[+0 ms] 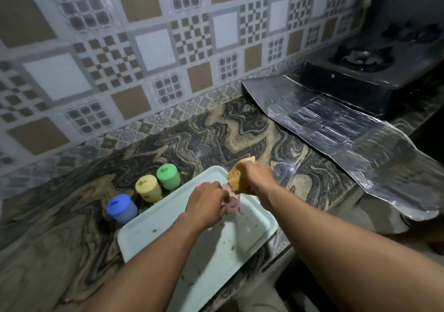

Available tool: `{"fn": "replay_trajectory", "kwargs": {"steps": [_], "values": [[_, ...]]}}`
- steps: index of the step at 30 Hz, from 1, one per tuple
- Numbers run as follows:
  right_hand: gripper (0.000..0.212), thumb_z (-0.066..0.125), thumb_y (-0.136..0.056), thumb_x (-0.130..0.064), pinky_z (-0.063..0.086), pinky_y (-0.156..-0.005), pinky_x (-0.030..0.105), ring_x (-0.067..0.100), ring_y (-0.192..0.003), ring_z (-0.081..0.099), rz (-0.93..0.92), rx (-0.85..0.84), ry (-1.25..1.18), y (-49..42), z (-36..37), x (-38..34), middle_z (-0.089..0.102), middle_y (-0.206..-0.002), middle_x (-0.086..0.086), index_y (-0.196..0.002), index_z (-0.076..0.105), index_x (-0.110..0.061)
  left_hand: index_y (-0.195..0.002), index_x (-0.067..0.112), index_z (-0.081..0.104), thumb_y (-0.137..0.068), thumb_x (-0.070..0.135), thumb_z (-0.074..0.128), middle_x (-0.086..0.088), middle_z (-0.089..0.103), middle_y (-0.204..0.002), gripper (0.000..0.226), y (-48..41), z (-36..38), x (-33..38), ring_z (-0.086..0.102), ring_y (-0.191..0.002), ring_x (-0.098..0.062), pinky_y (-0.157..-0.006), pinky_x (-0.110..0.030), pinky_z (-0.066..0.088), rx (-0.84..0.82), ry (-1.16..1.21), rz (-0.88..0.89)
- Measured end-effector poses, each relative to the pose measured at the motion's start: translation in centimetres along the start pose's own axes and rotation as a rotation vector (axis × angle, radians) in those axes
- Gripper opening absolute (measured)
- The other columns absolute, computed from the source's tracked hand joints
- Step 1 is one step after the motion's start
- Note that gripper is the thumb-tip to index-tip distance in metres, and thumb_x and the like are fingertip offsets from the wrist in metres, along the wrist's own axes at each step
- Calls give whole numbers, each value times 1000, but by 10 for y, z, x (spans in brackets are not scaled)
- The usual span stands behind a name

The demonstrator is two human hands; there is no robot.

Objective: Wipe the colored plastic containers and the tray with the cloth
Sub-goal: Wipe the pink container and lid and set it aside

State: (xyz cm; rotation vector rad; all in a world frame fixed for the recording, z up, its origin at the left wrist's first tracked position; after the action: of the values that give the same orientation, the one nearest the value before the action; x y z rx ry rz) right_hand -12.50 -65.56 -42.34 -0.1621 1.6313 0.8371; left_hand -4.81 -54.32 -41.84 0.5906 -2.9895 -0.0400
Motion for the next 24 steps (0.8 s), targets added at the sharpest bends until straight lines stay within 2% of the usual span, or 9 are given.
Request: {"fn": "replay_trajectory", "kwargs": {"steps": [3, 6, 8, 10, 14, 16, 18, 21, 24], "values": [[31, 54, -76, -19, 60, -59, 39, 38, -77, 75, 34, -55, 7, -2, -5, 2, 77, -86, 20, -92, 75, -3, -103, 27, 73, -91, 41, 62, -1, 61, -109, 22, 6, -1, -4, 55, -109, -26, -83, -38, 50, 33, 68, -74], [32, 56, -76, -18, 59, -56, 36, 35, -74, 76, 44, -80, 33, -4, -11, 0, 77, -87, 20, -96, 76, -3, -98, 27, 70, -88, 30, 63, 0, 58, -106, 12, 12, -4, -7, 57, -103, -24, -78, -39, 53, 65, 176, -143], [32, 52, -81, -21, 63, -66, 43, 34, -77, 75, -2, -61, 56, 0, -15, -4, 78, -85, 16, -92, 76, -4, -94, 25, 66, -88, 29, 59, 1, 60, -104, 10, 14, -9, -8, 58, -99, -23, -79, -39, 52, 108, 299, -181], [34, 47, -87, -32, 60, -81, 50, 31, -84, 73, -182, -10, 182, 12, -22, -17, 77, -84, 7, -87, 74, -11, -90, 23, 64, -88, 32, 58, 2, 66, -96, 11, 15, -18, -11, 61, -92, -21, -77, -35, 51, 193, 434, -237], [31, 36, -104, -38, 51, -89, 40, 18, -101, 64, -508, -93, 463, 50, -10, -32, 70, -105, -5, -106, 65, -27, -81, 22, 62, -92, 26, 65, 14, 64, -74, 13, 16, -44, -10, 55, -71, 1, -64, -11, 37, 327, 677, -312], [41, 31, -105, -46, 41, -108, 38, 12, -127, 52, -582, -166, 521, 60, 4, -26, 58, -134, -11, -134, 56, -29, -81, 23, 62, -93, 26, 65, 14, 64, -72, 13, 14, -51, -3, 55, -69, 4, -67, -15, 40, 332, 784, -287], [58, 25, -101, -61, 36, -114, 40, 9, -133, 46, -595, -173, 517, 60, 7, -29, 50, -141, -13, -141, 50, -29, -84, 24, 64, -92, 26, 63, 10, 68, -78, 9, 11, -58, 2, 61, -74, -2, -73, -29, 49, 310, 900, -237], [64, 22, -95, -69, 53, -90, 52, 24, -97, 66, -433, -196, 362, 49, -1, -35, 73, -104, 4, -102, 68, -25, -86, 22, 67, -91, 21, 64, 0, 71, -85, 6, 15, -75, 8, 61, -80, -10, -80, -36, 50, 321, 1072, -166], [60, 28, -104, -51, 58, -80, 55, 35, -84, 71, 43, -356, -163, 42, 4, -21, 75, -100, 21, -109, 70, -9, -88, 17, 68, -94, 11, 65, -4, 70, -90, 10, 19, -93, 7, 63, -89, -13, -85, -32, 50, 347, 1272, -135]]}}
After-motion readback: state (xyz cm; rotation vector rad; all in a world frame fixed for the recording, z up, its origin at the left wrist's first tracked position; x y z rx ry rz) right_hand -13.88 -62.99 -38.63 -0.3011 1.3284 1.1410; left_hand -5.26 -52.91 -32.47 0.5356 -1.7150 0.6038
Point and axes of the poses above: each hand's wrist, its own y-axis away from the middle knuckle, its own z-axis out of the palm, x = y × z, the point moved 10 cm from there along -y, towards the middle knuckle
